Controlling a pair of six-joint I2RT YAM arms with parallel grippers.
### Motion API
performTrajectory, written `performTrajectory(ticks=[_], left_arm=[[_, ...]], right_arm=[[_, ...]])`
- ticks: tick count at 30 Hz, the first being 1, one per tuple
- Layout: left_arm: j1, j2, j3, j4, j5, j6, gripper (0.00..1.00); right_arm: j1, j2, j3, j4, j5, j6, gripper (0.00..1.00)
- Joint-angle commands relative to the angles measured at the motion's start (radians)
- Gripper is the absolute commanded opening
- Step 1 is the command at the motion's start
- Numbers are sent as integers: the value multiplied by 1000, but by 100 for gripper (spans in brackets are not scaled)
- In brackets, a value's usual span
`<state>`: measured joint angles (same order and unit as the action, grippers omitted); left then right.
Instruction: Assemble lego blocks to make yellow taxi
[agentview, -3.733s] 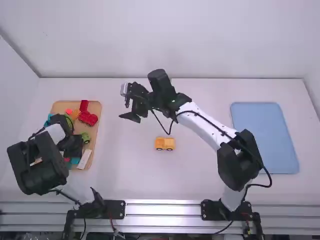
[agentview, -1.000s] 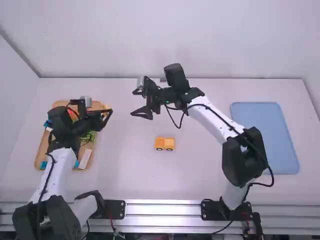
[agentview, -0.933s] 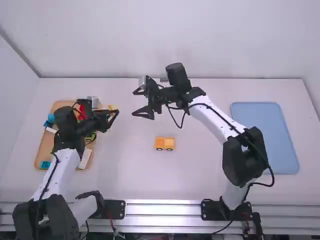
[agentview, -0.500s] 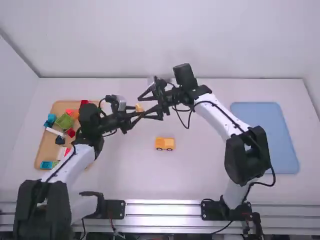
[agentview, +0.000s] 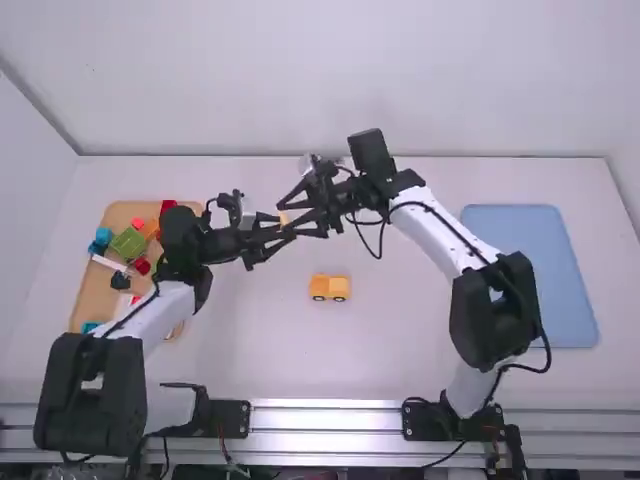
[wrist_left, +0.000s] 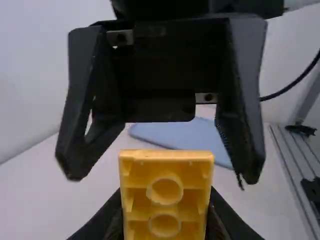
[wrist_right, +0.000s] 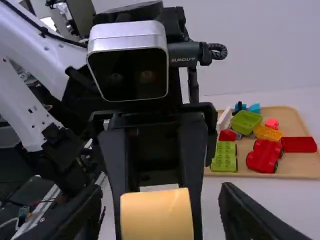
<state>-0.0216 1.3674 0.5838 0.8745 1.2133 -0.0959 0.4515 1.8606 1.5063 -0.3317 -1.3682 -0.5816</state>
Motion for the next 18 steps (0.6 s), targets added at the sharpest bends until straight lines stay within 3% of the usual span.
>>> performTrajectory(ticks=[1,13,15,16,17,18], left_arm=[[-5,8,-5,14,57,11,2],[1,7,-4,81,54,-38,2],[-4,7,-4,81,53,-38,7],[-5,7,-5,79,51,-38,20],[-5,7,-5,77,51,-38,42],[-5,7,-5,76,50,-38,74]], right_arm=[[6,5,29,2,-20,-2,56],[6,5,30,-43,3,-62,33],[6,5,30,-43,3,-63,31],[6,5,30,-40,3,-63,27],[6,5,30,-34,0,-63,24],[5,5,30,-24,1,-63,21]])
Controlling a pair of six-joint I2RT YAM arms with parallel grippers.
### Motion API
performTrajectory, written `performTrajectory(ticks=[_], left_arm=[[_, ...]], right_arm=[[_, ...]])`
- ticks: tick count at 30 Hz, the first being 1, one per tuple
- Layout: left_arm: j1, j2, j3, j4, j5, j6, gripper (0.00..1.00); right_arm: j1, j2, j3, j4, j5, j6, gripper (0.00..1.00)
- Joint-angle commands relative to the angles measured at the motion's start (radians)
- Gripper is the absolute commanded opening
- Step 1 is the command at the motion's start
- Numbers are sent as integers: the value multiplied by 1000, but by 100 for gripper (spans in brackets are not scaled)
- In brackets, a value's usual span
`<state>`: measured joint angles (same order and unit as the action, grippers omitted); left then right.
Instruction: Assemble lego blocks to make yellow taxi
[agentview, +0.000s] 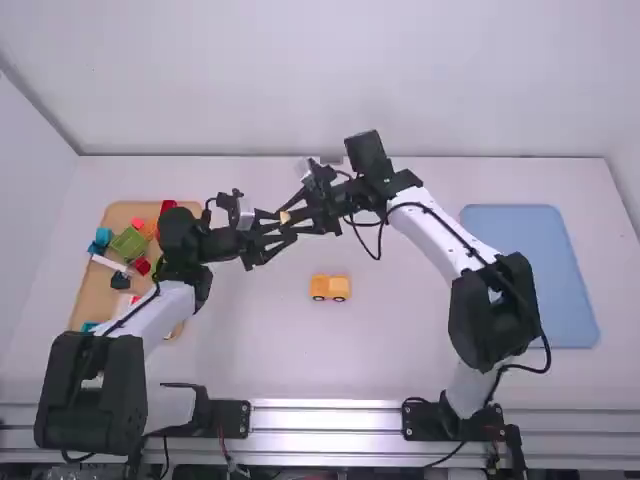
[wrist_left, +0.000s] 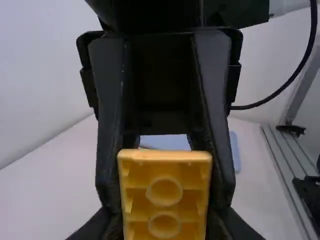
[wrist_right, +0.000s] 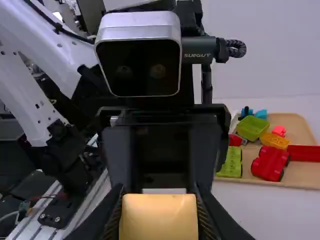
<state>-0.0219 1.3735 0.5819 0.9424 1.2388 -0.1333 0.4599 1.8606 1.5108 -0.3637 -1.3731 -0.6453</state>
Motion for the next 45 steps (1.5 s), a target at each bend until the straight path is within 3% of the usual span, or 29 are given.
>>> performTrajectory(ticks=[1,2,3,6,9,11,15,20,28,33,40,45], left_arm=[[-4,2,-3,8,24,0,81],[-3,2,-3,0,19,-1,95],[-5,2,-3,-13,-4,-1,99],[-3,1,-3,-70,-75,-1,99],[9,1,-3,-170,-192,-1,99],[10,1,-3,-252,-270,10,99],[5,1,-3,-429,-487,86,99],[6,1,-3,-522,-797,-17,99],[22,-35,-3,-437,-848,-38,99],[22,-195,-3,-471,-940,-8,99],[22,-507,-3,-731,-1157,54,99],[22,-682,-3,-932,-1323,55,99]], right_arm=[[-4,5,25,14,7,2,20],[-10,4,25,31,14,18,19],[-20,4,26,61,29,50,17],[-39,2,25,129,101,148,15],[-65,-4,25,190,322,297,15],[-71,-16,26,176,555,377,15],[-30,-30,29,34,993,445,16],[52,-23,29,-201,1268,473,16],[143,24,29,-372,1310,511,18],[189,67,29,-421,1264,550,16],[219,138,72,-378,1161,459,14],[254,254,224,-421,1134,347,14]])
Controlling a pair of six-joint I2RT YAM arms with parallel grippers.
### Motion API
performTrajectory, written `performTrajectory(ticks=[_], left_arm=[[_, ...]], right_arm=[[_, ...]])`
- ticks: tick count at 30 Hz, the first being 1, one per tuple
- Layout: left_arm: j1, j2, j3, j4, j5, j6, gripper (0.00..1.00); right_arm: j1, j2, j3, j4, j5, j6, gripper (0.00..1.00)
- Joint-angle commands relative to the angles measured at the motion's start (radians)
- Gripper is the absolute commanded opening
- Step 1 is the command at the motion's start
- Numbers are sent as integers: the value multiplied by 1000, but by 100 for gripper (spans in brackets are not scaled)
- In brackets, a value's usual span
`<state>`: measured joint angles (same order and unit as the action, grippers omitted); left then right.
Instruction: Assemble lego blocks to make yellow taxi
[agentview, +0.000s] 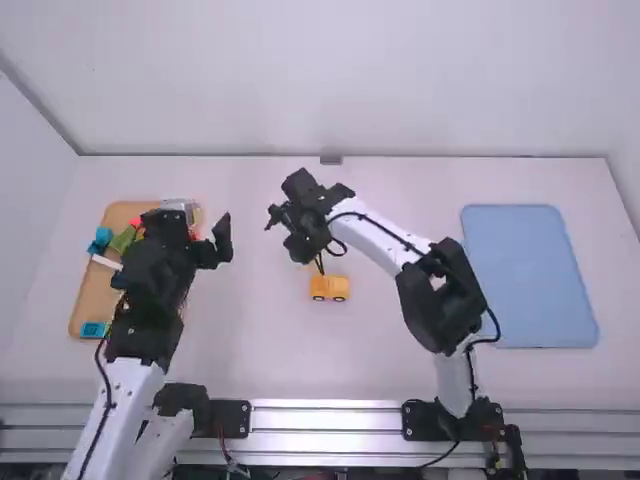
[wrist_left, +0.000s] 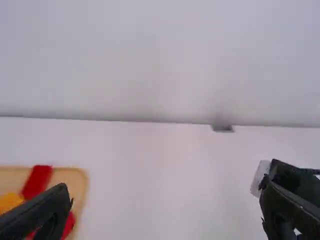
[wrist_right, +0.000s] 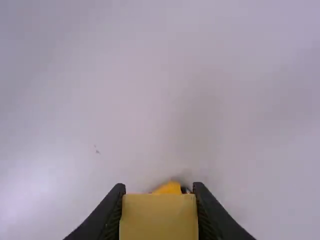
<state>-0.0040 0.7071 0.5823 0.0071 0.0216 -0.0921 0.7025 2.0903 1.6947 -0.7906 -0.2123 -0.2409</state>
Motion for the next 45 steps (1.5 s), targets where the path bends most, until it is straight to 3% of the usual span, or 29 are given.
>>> performTrajectory(ticks=[1,9,17,19,20,21,22,23,33,37,42,45], left_arm=[[4,-78,-3,-55,-152,14,99],[4,-187,-5,-143,-221,34,99],[4,-187,-5,-157,-222,37,99],[4,-187,-5,-160,-222,37,99],[5,-187,-7,-158,-223,37,99],[5,-187,-8,-156,-223,37,99],[5,-187,-12,-150,-224,37,99],[4,-187,-16,-143,-225,37,99],[4,-180,-79,-48,-211,-25,99],[4,-110,-80,3,-67,29,99],[4,50,-79,92,175,153,99],[4,175,-62,106,429,321,99]], right_arm=[[39,83,119,-67,-26,-130,14],[146,305,315,-237,103,-337,13],[182,362,335,-262,184,-366,15],[182,362,335,-262,185,-367,37],[182,362,335,-262,187,-365,64],[182,362,335,-263,187,-365,71],[181,362,335,-264,191,-366,94],[179,362,335,-262,194,-365,98],[102,311,509,-364,180,-258,98],[48,215,513,-361,133,-281,98],[-18,13,321,-230,79,-283,98],[-62,-178,32,-17,91,-216,98]])
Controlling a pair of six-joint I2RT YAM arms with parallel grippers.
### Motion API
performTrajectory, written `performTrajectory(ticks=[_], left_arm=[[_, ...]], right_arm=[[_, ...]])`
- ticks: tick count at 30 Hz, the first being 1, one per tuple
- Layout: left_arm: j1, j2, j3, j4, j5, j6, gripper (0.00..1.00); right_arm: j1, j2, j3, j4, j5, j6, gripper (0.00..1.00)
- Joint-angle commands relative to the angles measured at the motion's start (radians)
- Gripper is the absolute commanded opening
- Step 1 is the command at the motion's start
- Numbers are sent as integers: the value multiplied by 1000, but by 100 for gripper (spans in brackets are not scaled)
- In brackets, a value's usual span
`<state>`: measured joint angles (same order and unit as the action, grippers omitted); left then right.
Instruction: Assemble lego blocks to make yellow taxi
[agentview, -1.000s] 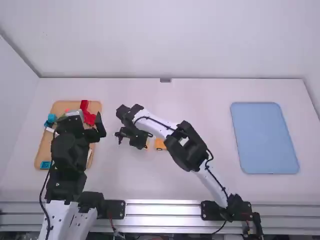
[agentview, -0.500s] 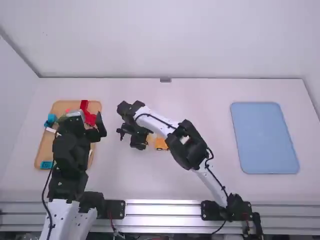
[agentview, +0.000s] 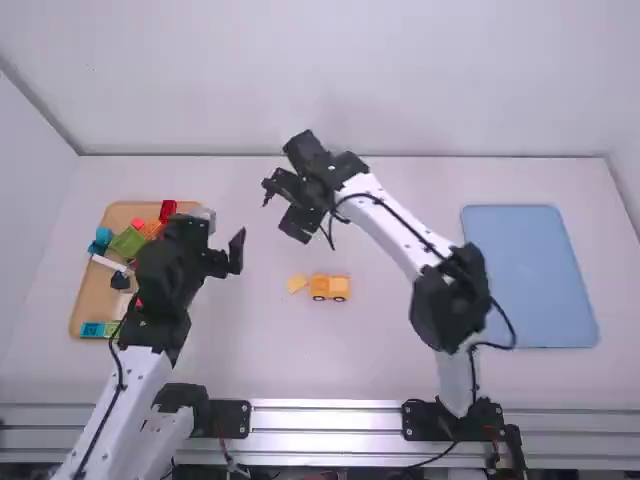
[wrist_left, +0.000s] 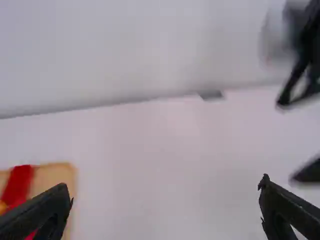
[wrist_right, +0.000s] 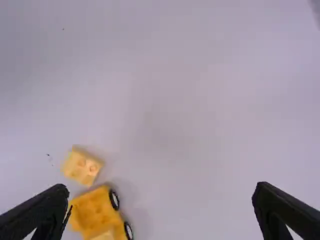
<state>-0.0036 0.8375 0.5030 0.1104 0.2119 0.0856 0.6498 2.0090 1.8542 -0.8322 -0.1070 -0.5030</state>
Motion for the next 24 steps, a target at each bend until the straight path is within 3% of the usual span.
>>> performTrajectory(ticks=[1,3,6,7,10,11,13,18,24], left_arm=[[3,99,28,-2,367,232,99],[-2,188,40,-11,541,361,99],[-28,303,42,-29,658,531,99],[-35,327,42,-32,667,562,99],[-57,509,42,32,652,717,99],[-57,519,42,36,652,723,99],[-46,621,42,65,653,759,99],[-58,815,42,206,760,718,99],[-58,1006,42,406,793,705,99]], right_arm=[[-27,-175,-254,118,-18,62,98],[-57,-290,-439,255,-30,84,98],[-111,-447,-702,490,-31,181,98],[-121,-474,-750,538,-32,202,98],[-188,-624,-1057,899,-98,271,98],[-191,-629,-1070,915,-105,270,98],[-232,-692,-1216,1107,-184,268,98],[-319,-741,-1392,1339,-320,272,98],[-415,-739,-1441,1397,-434,333,98]])
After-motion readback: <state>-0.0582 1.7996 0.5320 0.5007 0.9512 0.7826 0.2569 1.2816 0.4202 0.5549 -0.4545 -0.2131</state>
